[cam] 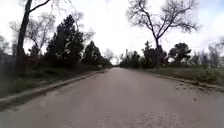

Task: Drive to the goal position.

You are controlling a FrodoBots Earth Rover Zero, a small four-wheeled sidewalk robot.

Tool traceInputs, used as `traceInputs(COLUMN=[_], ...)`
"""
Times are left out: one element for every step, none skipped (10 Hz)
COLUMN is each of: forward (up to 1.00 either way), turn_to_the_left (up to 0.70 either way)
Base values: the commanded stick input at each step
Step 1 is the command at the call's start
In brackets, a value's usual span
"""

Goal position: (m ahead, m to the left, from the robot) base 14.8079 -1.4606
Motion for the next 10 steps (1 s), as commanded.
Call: traceInputs(forward=[0.7,0.7,0.7,0.7,0.7,0.7,0.7,0.7,0.7,0.7], turn_to_the_left=[0.0,0.0,0.0,0.0,0.0,0.0,0.0,0.0,0.0,0.0])
